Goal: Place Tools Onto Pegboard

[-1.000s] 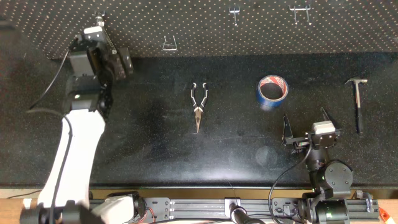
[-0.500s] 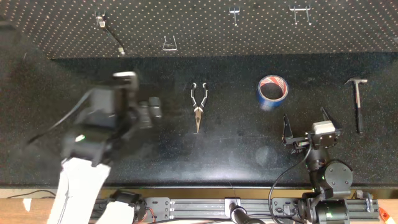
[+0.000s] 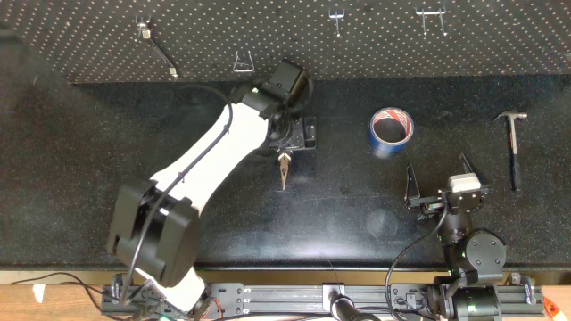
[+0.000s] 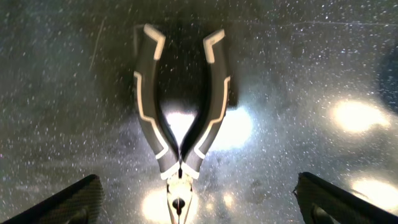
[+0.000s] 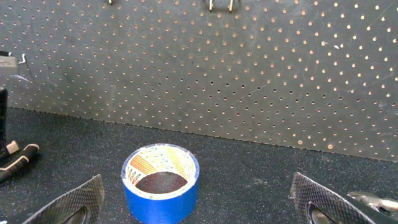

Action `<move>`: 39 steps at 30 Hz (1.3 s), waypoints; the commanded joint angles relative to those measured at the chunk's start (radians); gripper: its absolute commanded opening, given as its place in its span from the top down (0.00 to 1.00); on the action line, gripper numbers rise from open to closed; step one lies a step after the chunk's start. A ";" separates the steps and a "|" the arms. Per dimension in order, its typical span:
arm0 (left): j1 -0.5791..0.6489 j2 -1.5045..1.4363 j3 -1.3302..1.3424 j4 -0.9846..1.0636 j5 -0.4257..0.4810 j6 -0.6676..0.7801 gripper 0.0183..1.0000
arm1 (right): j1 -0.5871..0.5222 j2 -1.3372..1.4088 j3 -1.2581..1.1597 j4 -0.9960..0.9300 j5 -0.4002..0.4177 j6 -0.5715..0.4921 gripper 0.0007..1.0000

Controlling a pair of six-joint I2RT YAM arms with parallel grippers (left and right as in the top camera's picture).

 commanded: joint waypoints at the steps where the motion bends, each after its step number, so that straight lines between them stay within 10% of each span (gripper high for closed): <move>1: 0.016 0.095 0.052 -0.008 -0.004 0.090 0.00 | 0.009 -0.007 -0.003 -0.006 0.002 -0.010 0.02; 39: 0.046 0.185 0.053 0.109 -0.039 0.099 0.00 | 0.009 -0.007 -0.003 -0.006 0.002 -0.010 0.02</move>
